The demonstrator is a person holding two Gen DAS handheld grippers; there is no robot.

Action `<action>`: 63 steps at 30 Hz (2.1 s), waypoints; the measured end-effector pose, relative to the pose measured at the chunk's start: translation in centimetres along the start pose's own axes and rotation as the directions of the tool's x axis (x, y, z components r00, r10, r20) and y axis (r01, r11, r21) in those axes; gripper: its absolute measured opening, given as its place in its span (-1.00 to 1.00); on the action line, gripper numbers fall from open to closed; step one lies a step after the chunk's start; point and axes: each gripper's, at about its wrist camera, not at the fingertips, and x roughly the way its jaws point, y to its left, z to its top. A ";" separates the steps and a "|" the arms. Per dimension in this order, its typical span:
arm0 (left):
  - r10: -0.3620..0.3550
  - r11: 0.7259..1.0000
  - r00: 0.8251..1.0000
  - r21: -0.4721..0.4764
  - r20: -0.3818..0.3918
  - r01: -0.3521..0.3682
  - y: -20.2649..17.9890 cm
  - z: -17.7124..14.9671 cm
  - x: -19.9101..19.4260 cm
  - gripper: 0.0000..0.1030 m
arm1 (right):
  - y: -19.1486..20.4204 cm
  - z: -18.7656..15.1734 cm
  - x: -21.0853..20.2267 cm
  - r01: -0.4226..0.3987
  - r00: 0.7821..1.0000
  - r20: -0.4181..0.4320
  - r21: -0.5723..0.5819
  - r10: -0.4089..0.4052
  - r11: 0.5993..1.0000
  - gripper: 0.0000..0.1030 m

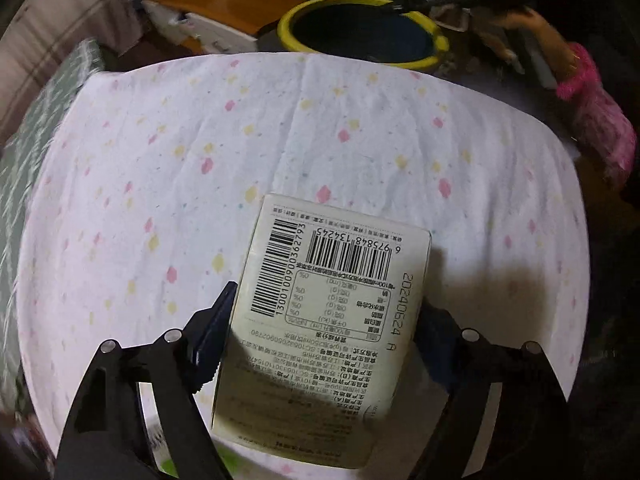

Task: Collect trash
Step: 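Carry the green-white box over the yellow bin and release it with the left gripper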

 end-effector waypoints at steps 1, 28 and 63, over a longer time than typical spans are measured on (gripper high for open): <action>0.030 1.000 1.000 -0.008 -0.001 -0.030 -0.4 0.0 -0.1 0.52 | 0.0 -0.4 -0.6 -0.013 1.000 0.011 0.001 0.013 1.000 -0.10; 0.178 0.980 0.966 -0.123 0.189 -0.157 -9.3 25.7 2.7 0.51 | -8.0 -9.6 -11.7 -0.012 0.990 0.142 0.131 -0.007 0.991 -0.10; 0.615 0.538 0.699 -0.842 0.364 -0.035 -8.6 -8.6 -18.5 0.91 | 8.5 -10.6 -9.8 -0.165 0.983 0.043 -0.205 0.177 0.965 -0.10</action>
